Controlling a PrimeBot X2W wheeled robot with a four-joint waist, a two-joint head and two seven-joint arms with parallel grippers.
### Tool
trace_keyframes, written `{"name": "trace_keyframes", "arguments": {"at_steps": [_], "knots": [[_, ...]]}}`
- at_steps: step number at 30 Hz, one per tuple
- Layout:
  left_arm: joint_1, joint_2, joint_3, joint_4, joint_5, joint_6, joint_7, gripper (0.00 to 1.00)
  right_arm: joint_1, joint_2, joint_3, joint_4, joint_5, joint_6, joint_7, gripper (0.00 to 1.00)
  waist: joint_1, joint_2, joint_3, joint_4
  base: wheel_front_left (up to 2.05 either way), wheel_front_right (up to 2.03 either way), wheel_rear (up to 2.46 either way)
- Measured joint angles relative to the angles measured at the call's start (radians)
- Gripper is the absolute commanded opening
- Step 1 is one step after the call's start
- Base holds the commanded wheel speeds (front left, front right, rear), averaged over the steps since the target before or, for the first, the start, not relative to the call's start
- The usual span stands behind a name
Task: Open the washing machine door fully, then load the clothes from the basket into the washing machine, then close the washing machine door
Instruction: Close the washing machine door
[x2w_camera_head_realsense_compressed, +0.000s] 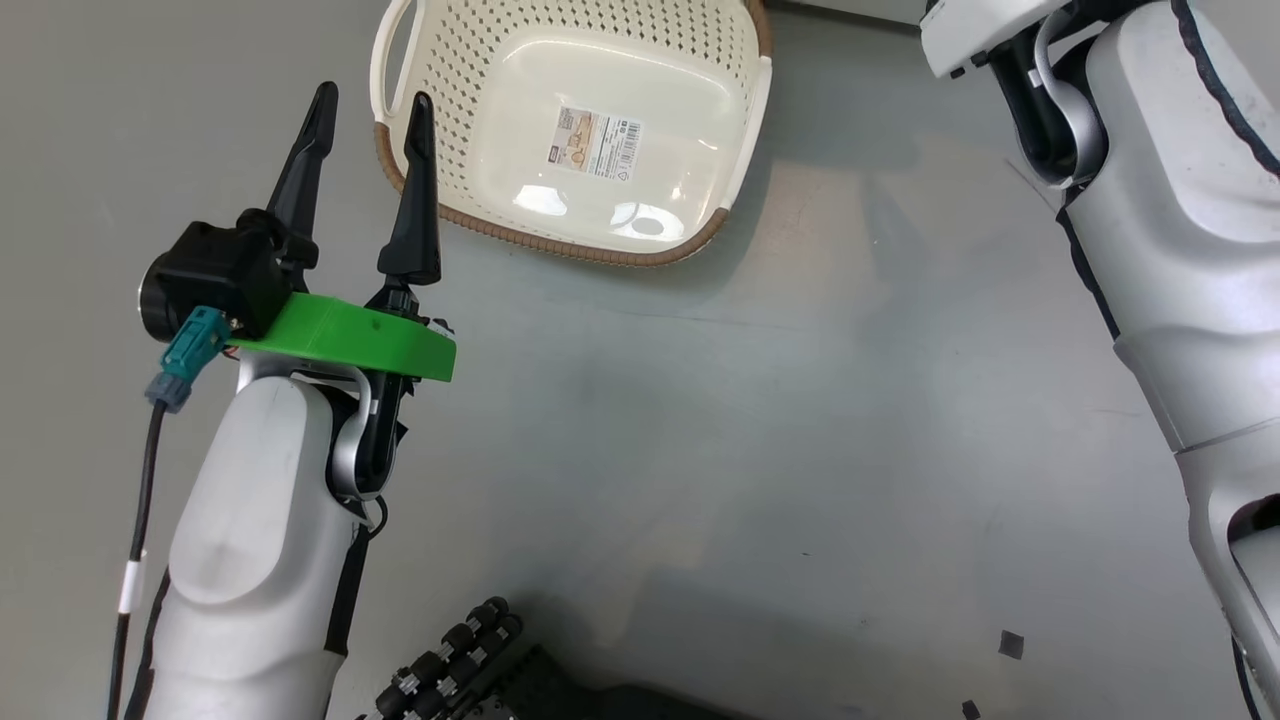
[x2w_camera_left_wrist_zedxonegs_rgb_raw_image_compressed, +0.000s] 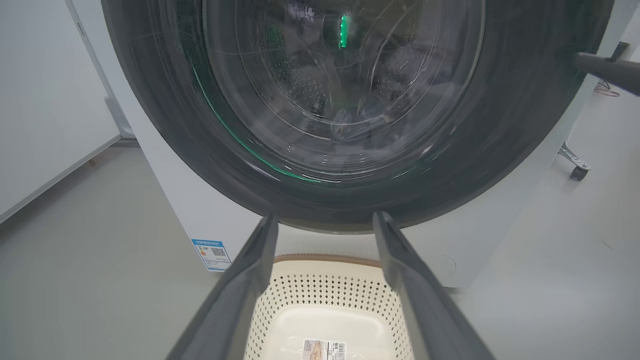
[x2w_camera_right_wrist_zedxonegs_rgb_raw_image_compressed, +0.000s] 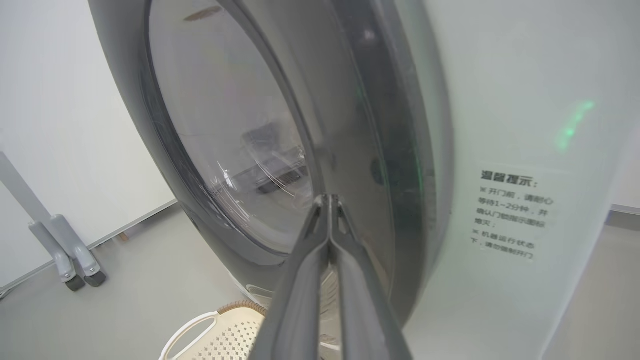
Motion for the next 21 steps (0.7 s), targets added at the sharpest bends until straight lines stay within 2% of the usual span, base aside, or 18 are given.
{"name": "trace_keyframes", "arguments": {"at_steps": [14, 15, 16, 17, 21], "knots": [[0.067, 0.005, 0.077, 0.012, 0.040, 0.000, 0.000, 1.00, 0.199, 0.014, -0.050, -0.021, 0.023, 0.016, 0.000, 0.00, 0.0000, 0.0000, -0.113, -0.061, 0.00, 0.00, 0.00], [0.074, 0.006, 0.084, 0.013, 0.041, 0.000, 0.000, 1.00, 0.216, 0.013, -0.055, -0.021, 0.023, 0.016, 0.000, 0.22, -0.0001, 0.0000, -0.122, -0.068, 0.00, 0.00, 0.00], [0.082, 0.009, 0.089, 0.013, 0.042, 0.000, 0.000, 1.00, 0.232, 0.013, -0.059, -0.021, 0.023, 0.016, 0.000, 0.52, 0.0000, 0.0000, -0.131, -0.075, 0.00, 0.00, 0.00], [0.088, 0.014, 0.094, 0.014, 0.044, 0.000, 0.000, 1.00, 0.247, 0.013, -0.064, -0.021, 0.023, 0.016, 0.000, 0.98, 0.0000, 0.0000, -0.139, -0.082, 0.00, 0.00, 0.00], [0.121, 0.031, 0.125, 0.016, 0.051, 0.000, 0.000, 1.00, 0.299, 0.017, -0.076, -0.022, 0.023, 0.016, 0.000, 1.00, 0.0000, 0.0000, -0.171, -0.116, 0.00, 0.00, 0.00]]}}
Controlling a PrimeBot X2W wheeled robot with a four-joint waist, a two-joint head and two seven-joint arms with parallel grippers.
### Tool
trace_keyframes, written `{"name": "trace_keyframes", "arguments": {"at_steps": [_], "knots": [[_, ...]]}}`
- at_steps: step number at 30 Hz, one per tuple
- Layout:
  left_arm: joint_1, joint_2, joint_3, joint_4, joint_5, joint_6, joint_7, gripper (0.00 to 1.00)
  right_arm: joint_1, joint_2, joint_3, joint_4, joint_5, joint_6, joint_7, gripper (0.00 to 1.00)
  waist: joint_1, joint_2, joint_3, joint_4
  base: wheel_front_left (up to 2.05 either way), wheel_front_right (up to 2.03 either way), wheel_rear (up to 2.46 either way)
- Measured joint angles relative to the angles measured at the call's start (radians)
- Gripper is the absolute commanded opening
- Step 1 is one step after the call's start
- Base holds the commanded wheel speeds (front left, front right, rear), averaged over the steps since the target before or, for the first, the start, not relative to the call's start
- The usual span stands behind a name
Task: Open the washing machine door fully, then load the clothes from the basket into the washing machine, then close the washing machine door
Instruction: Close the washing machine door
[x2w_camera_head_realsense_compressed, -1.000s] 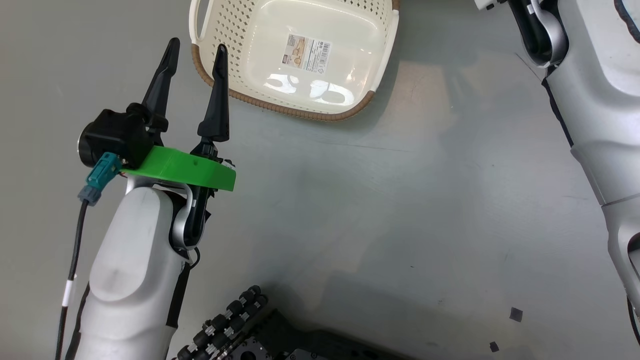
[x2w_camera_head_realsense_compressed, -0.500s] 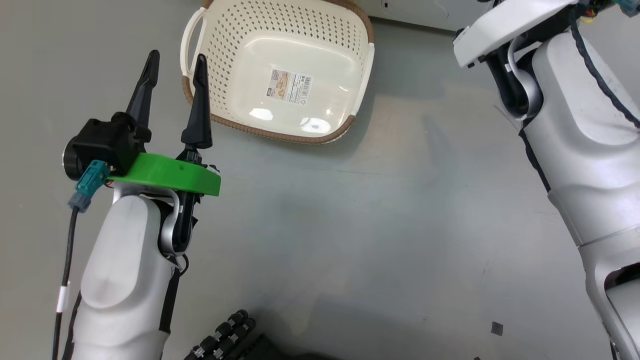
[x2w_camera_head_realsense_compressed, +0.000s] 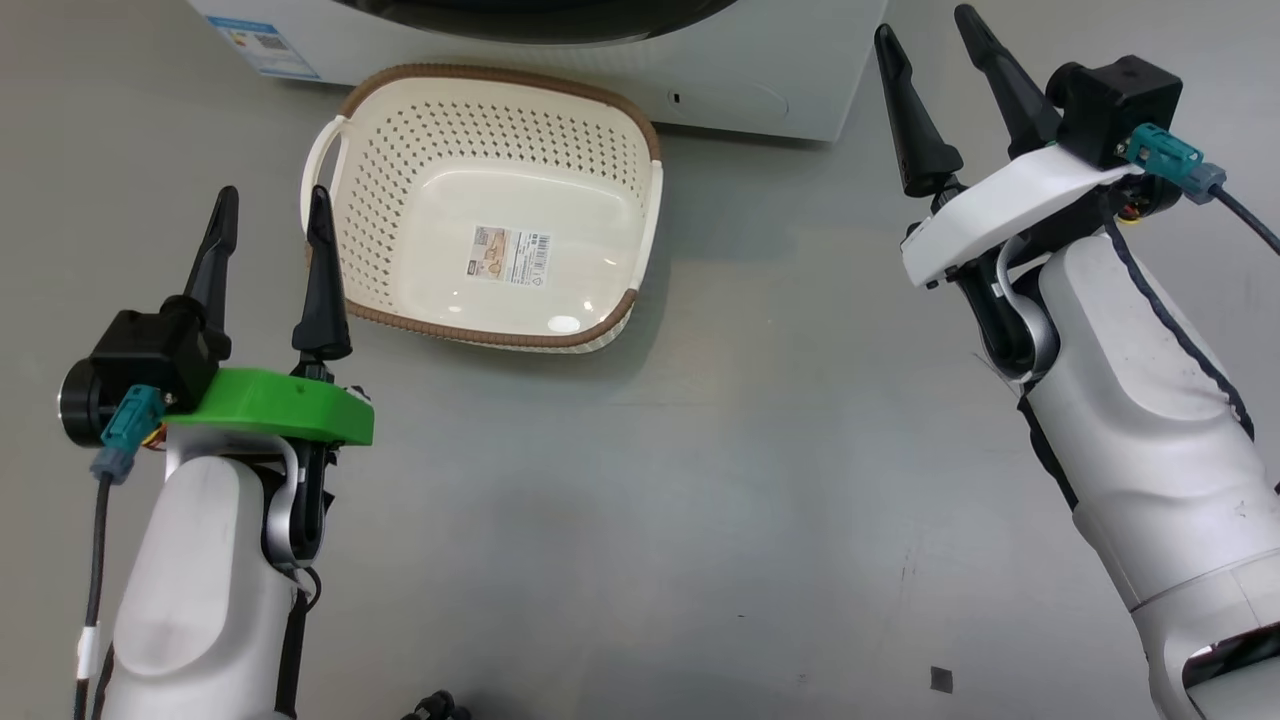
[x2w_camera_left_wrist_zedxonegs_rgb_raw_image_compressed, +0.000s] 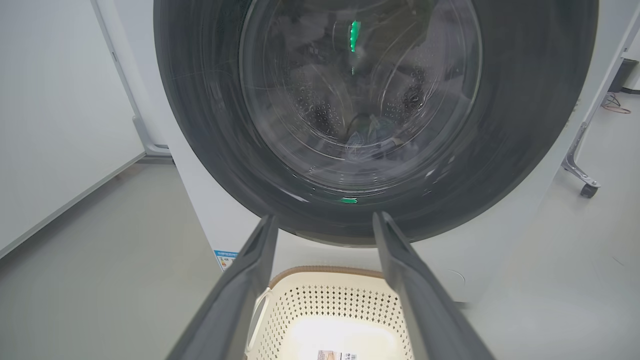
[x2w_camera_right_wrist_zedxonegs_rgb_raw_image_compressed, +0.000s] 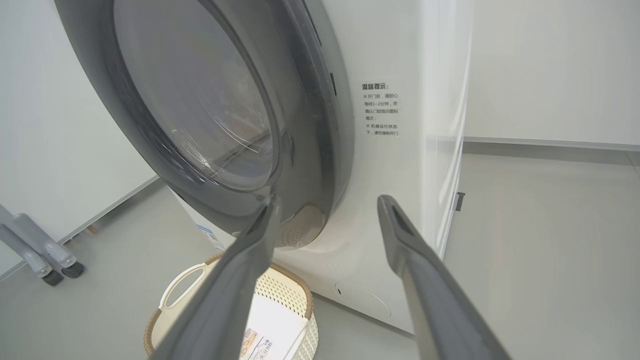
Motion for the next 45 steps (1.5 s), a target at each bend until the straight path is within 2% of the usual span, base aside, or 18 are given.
{"name": "trace_keyframes", "arguments": {"at_steps": [23, 36, 45], "knots": [[0.166, 0.020, 0.127, 0.017, 0.023, 0.000, 0.000, 1.00, 0.288, -0.007, -0.177, -0.132, -0.038, -0.006, 0.000, 1.00, 0.0000, 0.0000, -0.168, -0.185, 0.00, 0.00, 0.00], [0.267, 0.020, 0.160, 0.022, 0.058, 0.000, 0.000, 1.00, 0.467, 0.006, -0.245, -0.206, -0.095, -0.020, 0.000, 1.00, 0.0000, 0.0000, -0.262, -0.233, 0.00, 0.00, 0.00], [0.316, 0.018, 0.175, 0.004, 0.073, 0.000, 0.000, 1.00, 0.564, 0.016, -0.295, -0.249, -0.107, -0.028, 0.000, 1.00, 0.0000, 0.0000, -0.313, -0.239, 0.00, 0.00, 0.00]]}}
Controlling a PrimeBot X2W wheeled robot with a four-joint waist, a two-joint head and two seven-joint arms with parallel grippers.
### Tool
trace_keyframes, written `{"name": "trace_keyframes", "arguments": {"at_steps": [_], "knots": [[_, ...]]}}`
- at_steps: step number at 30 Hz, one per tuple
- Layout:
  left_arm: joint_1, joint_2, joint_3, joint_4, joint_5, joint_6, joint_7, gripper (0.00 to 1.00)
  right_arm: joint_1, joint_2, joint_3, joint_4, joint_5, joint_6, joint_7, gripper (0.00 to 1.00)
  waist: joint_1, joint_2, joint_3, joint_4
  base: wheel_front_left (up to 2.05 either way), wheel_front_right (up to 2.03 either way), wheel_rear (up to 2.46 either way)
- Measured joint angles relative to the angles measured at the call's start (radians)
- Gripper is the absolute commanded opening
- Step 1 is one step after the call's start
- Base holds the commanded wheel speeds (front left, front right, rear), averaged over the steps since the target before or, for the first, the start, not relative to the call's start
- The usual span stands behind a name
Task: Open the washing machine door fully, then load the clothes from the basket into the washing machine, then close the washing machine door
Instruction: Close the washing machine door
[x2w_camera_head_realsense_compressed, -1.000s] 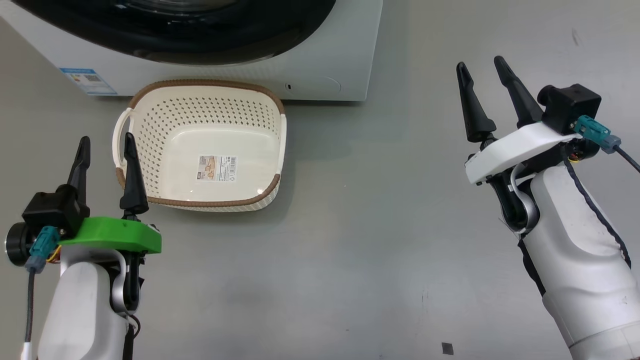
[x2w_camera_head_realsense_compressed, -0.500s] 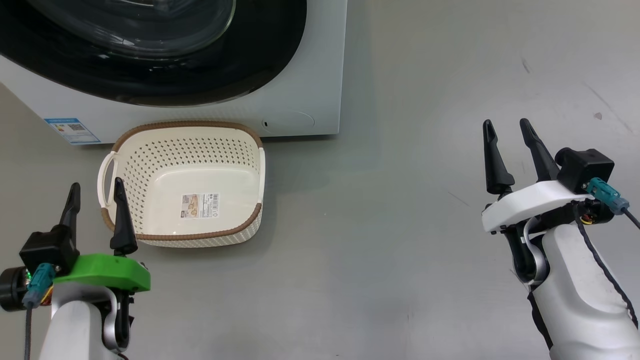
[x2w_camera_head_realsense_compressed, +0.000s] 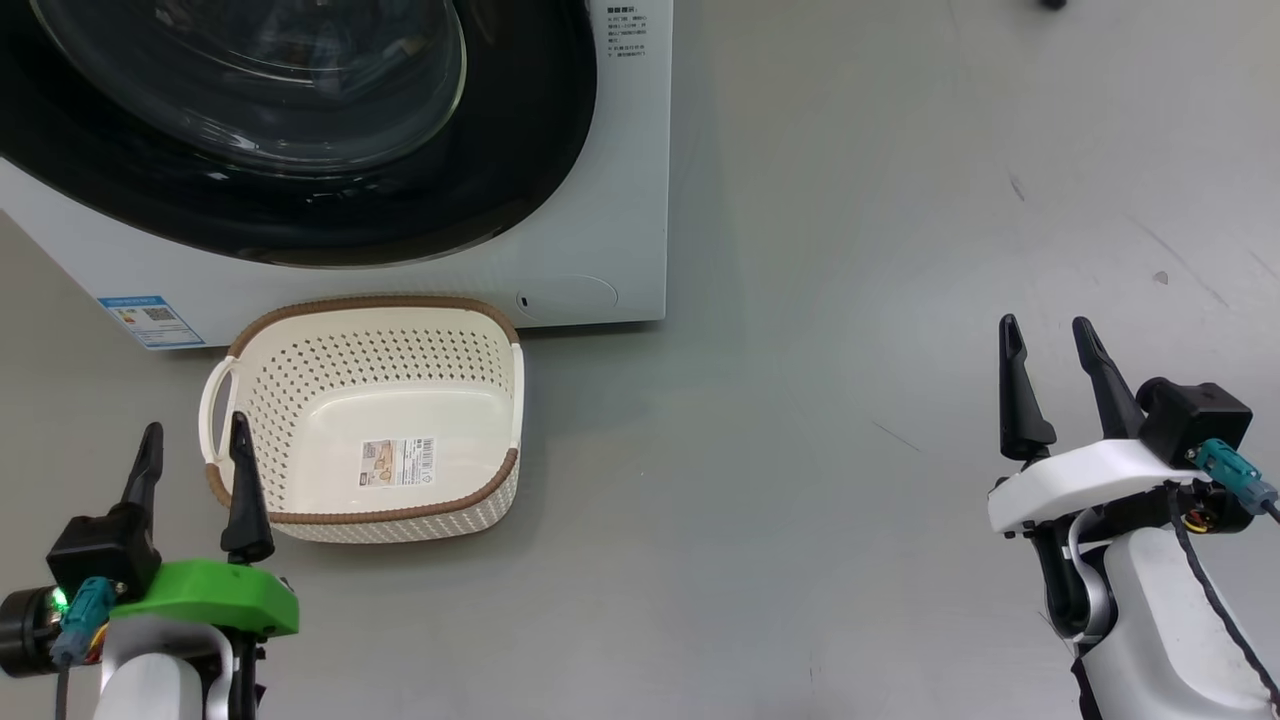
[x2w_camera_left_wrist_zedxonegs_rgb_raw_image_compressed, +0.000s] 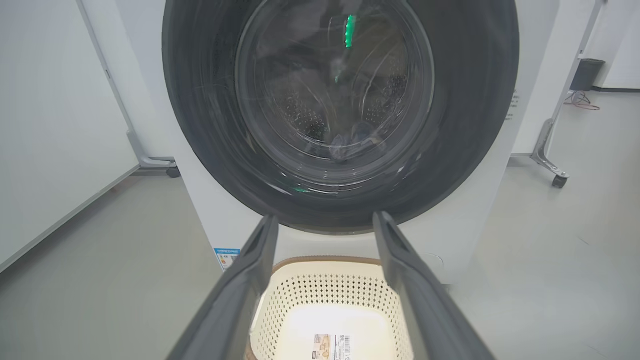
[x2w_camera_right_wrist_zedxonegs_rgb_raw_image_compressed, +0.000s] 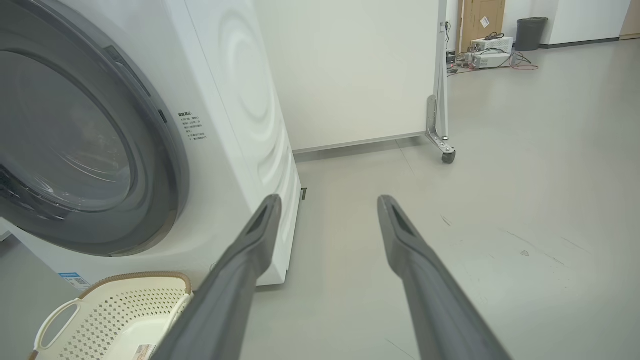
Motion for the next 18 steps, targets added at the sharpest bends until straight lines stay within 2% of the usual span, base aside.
{"name": "trace_keyframes", "arguments": {"at_steps": [18], "knots": [[0.038, -0.006, 0.013, -0.018, -0.010, 0.000, 0.000, 1.00, 0.057, 0.027, -0.025, -0.040, -0.047, 0.009, 0.000, 1.00, 0.0000, 0.0000, -0.029, 0.016, 0.00, 0.00, 0.00]]}}
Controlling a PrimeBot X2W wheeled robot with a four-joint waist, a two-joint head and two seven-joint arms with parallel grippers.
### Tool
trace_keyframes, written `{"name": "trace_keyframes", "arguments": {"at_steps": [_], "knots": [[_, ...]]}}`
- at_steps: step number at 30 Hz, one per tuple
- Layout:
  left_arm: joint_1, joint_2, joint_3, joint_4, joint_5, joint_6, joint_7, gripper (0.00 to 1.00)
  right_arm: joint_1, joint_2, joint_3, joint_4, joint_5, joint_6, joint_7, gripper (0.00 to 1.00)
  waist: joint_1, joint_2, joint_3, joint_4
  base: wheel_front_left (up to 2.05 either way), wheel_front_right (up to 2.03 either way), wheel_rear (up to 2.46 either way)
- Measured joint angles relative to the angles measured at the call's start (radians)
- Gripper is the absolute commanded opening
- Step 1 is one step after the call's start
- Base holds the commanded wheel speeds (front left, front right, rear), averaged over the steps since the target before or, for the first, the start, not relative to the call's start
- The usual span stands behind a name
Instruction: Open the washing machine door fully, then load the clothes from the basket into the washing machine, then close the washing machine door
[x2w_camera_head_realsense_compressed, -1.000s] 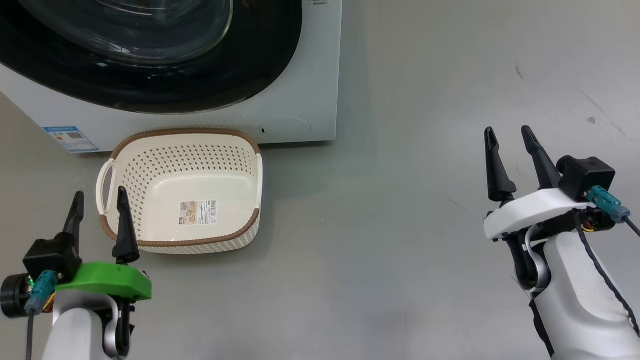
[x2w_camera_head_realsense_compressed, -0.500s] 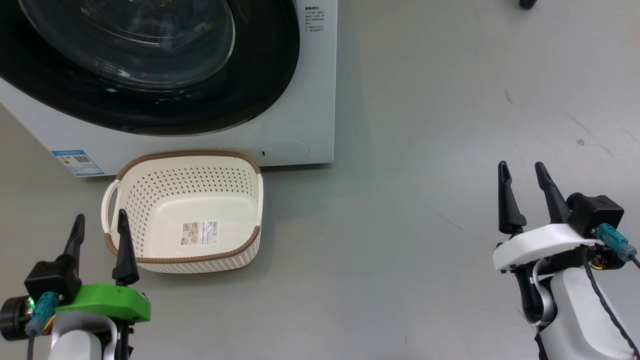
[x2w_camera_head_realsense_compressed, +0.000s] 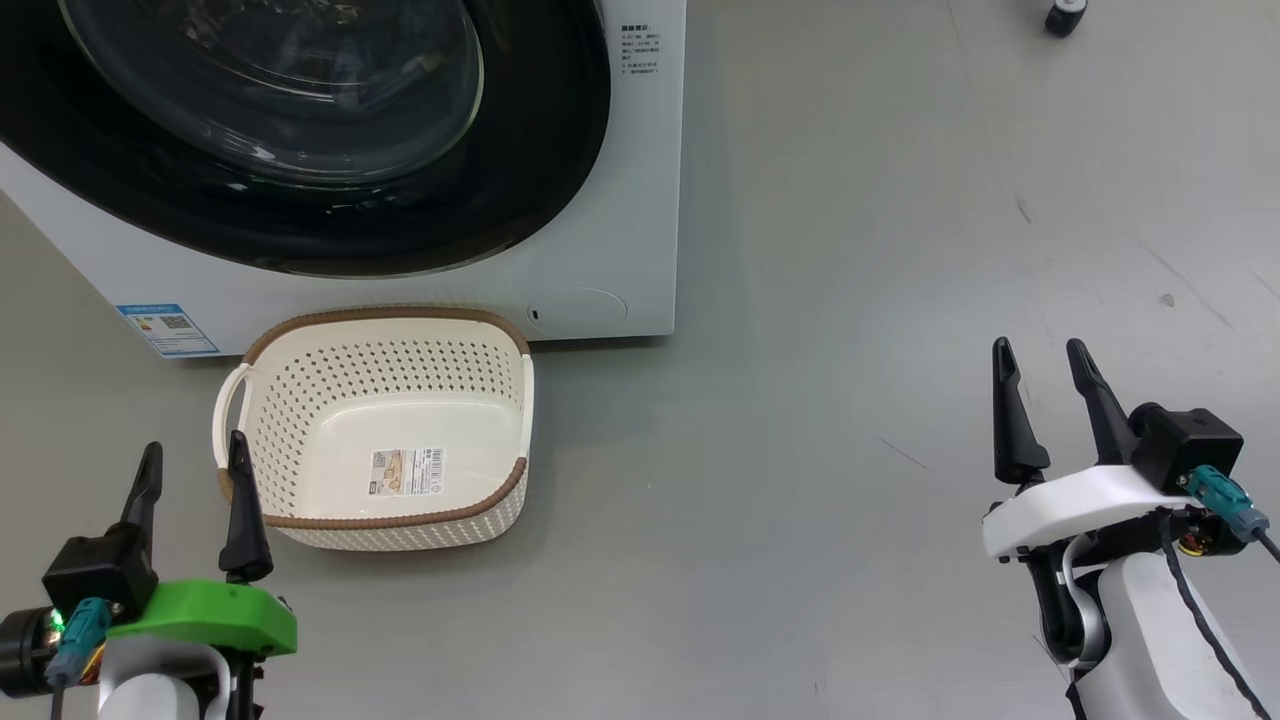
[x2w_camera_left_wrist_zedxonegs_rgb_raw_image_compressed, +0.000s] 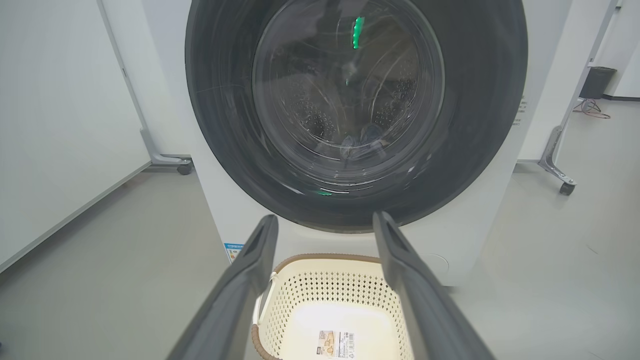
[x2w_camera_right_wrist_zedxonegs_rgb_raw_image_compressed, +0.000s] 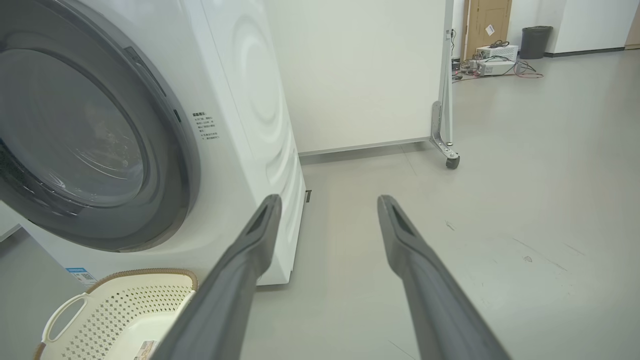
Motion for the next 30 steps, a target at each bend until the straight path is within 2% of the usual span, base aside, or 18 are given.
{"name": "trace_keyframes", "arguments": {"at_steps": [30], "knots": [[0.011, -0.007, -0.051, -0.021, 0.001, 0.000, 0.000, 1.00, 0.008, 0.019, -0.034, -0.017, -0.037, 0.015, 0.000, 1.00, 0.0000, 0.0000, 0.015, 0.018, 0.00, 0.00, 0.00]]}}
